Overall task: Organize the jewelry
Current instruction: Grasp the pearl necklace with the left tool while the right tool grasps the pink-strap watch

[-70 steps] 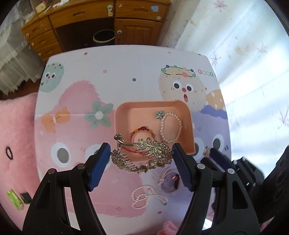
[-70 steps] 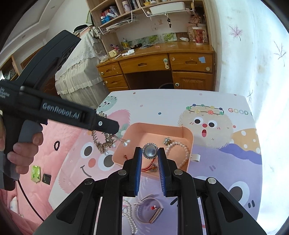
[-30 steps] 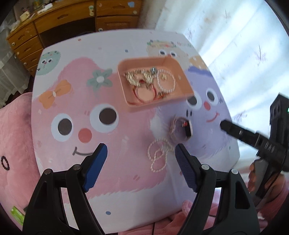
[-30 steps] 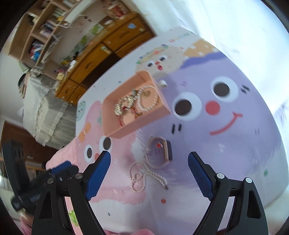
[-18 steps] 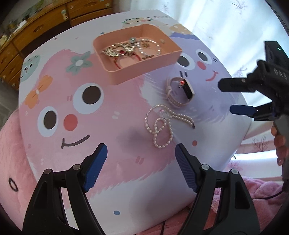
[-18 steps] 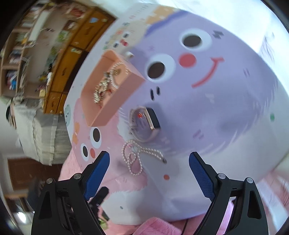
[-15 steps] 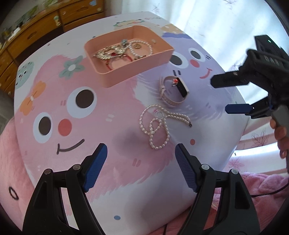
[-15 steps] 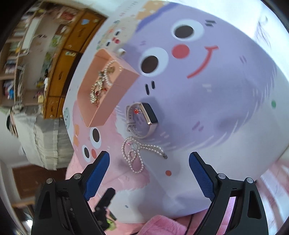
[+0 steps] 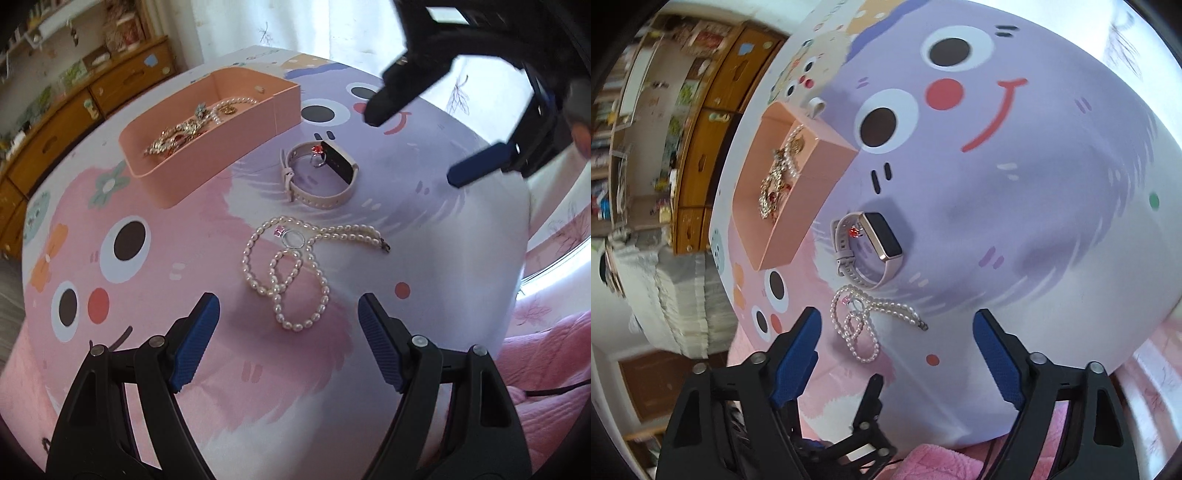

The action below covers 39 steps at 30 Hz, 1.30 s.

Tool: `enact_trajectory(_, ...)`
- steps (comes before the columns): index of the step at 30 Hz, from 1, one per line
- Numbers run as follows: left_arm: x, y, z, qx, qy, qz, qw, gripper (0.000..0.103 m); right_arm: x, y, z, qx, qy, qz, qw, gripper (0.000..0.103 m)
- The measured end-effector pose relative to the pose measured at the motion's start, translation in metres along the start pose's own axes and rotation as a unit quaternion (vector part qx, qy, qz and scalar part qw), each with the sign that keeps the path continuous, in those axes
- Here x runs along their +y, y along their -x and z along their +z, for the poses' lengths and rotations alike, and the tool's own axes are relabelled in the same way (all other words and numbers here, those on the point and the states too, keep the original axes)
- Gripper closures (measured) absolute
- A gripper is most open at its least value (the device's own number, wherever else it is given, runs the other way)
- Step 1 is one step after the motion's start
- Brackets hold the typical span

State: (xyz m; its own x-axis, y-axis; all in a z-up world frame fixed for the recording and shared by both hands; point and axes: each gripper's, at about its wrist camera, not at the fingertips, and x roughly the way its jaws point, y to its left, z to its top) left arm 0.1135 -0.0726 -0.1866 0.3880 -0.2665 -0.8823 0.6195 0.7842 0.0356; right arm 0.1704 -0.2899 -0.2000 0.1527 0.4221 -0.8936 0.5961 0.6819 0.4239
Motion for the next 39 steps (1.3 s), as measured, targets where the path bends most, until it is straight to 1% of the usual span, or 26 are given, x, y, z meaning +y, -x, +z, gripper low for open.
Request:
enact_trajectory(1, -0.004, -0.002, -0.001, -0.005, -0.003, 0.009, 0.9999, 0.028, 0.002, -0.001, 0.001, 0.000, 0.013, -0.005, 1.000, 0.028)
enact_trajectory(2, -0.006, -0.005, -0.001, -0.008, -0.003, 0.012, 0.9999, 0.028, 0.005, -0.002, 0.003, 0.001, 0.027, -0.011, 1.000, 0.030)
enact_trajectory(4, -0.010, -0.012, 0.000, -0.006, 0.000, 0.016, 0.9999, 0.028, 0.011, -0.007, 0.004, 0.003, 0.058, -0.026, 0.998, 0.037)
enact_trajectory(5, -0.011, -0.016, 0.000, -0.006, 0.001, 0.017, 0.9998, 0.028, 0.014, -0.009, 0.006, 0.004, 0.077, -0.034, 0.996, 0.039)
enact_trajectory(9, -0.013, -0.028, 0.004, 0.001, 0.009, 0.025, 0.9997, 0.036, 0.027, -0.018, 0.011, 0.006, 0.150, -0.062, 0.987, 0.050)
enact_trajectory(12, -0.008, -0.034, 0.010, 0.003, 0.032, 0.014, 0.9994, 0.038, 0.037, -0.026, 0.018, 0.013, 0.196, -0.069, 0.978, 0.056)
enact_trajectory(13, -0.006, -0.035, 0.011, 0.005, 0.039, 0.010, 0.9992, 0.039, 0.038, -0.028, 0.020, 0.015, 0.204, -0.069, 0.976, 0.059)
enact_trajectory(15, -0.001, -0.037, 0.013, 0.006, 0.056, -0.003, 0.9984, 0.044, 0.042, -0.034, 0.026, 0.023, 0.223, -0.072, 0.972, 0.063)
enact_trajectory(17, 0.000, -0.037, 0.014, 0.004, 0.060, 0.000, 0.9982, 0.045, 0.043, -0.039, 0.030, 0.029, 0.235, -0.077, 0.969, 0.067)
enact_trajectory(19, 0.002, -0.038, 0.015, 0.006, 0.064, 0.002, 0.9980, 0.046, 0.045, -0.046, 0.034, 0.035, 0.244, -0.081, 0.966, 0.074)
enact_trajectory(20, 0.003, -0.039, 0.016, 0.006, 0.067, 0.002, 0.9977, 0.051, 0.046, -0.049, 0.036, 0.038, 0.249, -0.082, 0.964, 0.076)
enact_trajectory(21, 0.003, -0.038, 0.016, 0.006, 0.070, 0.005, 0.9975, 0.060, 0.048, -0.051, 0.038, 0.041, 0.256, -0.081, 0.962, 0.080)
enact_trajectory(22, 0.004, -0.038, 0.017, 0.006, 0.075, 0.006, 0.9972, 0.065, 0.049, -0.053, 0.039, 0.042, 0.262, -0.081, 0.961, 0.082)
enact_trajectory(23, 0.007, -0.038, 0.019, 0.007, 0.083, 0.011, 0.9964, 0.076, 0.051, -0.054, 0.041, 0.041, 0.269, -0.083, 0.959, 0.082)
enact_trajectory(24, 0.007, -0.038, 0.019, 0.008, 0.090, 0.012, 0.9959, 0.082, 0.052, -0.056, 0.041, 0.040, 0.277, -0.084, 0.957, 0.082)
enact_trajectory(26, 0.012, -0.038, 0.021, 0.010, 0.106, 0.014, 0.9942, 0.086, 0.057, -0.059, 0.044, 0.035, 0.289, -0.085, 0.953, 0.082)
enact_trajectory(31, 0.014, -0.038, 0.021, 0.010, 0.111, 0.013, 0.9936, 0.088, 0.070, -0.065, 0.051, 0.023, 0.306, -0.097, 0.947, 0.082)
enact_trajectory(33, 0.011, -0.036, 0.020, 0.011, 0.111, 0.016, 0.9937, 0.088, 0.076, -0.067, 0.054, 0.017, 0.319, -0.103, 0.942, 0.082)
enact_trajectory(35, 0.011, -0.036, 0.021, 0.011, 0.110, 0.017, 0.9937, 0.088, 0.082, -0.071, 0.056, 0.017, 0.331, -0.109, 0.937, 0.082)
enact_trajectory(39, 0.009, -0.035, 0.020, 0.011, 0.108, 0.017, 0.9939, 0.088, 0.086, -0.079, 0.062, 0.024, 0.336, -0.118, 0.934, 0.082)
